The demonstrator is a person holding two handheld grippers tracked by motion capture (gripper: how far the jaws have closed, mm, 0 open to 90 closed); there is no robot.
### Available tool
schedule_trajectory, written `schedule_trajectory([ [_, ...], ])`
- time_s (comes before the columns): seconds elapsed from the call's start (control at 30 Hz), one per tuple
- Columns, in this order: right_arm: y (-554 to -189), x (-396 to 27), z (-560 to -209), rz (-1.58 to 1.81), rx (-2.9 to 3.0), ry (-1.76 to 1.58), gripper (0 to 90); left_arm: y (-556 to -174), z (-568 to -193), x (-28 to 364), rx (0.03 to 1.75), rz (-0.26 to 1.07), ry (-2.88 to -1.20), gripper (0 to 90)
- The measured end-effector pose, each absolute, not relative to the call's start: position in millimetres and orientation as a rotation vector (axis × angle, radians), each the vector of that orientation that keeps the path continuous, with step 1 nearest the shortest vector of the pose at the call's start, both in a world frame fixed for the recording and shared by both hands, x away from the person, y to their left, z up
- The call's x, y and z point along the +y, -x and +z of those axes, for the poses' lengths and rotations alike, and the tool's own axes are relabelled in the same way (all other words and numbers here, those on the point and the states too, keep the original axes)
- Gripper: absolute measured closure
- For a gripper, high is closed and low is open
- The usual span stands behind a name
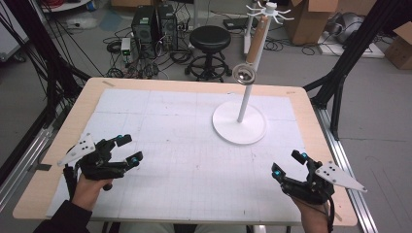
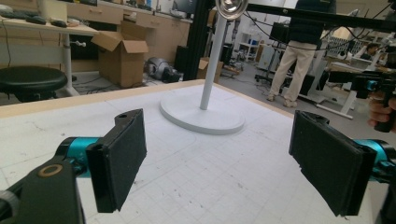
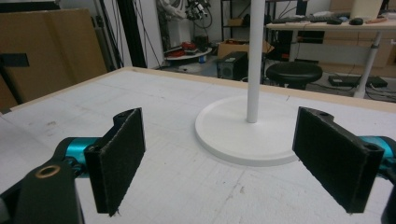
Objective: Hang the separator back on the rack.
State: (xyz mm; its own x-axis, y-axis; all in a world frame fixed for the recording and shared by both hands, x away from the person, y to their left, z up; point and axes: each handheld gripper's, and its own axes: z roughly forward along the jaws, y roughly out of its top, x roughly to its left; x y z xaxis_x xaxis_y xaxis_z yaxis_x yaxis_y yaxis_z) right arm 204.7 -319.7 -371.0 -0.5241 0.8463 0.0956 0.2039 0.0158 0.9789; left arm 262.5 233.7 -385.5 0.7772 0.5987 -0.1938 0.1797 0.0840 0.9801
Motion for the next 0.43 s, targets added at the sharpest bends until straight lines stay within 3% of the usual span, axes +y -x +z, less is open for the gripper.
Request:
schedule_trajectory([
  [0.43,-205.7,-320.8,-373.1,1.521,1.756,-1.089,15.8,-263.0,-386.0,232.6,0.669,0.343,-1.486,19.4],
])
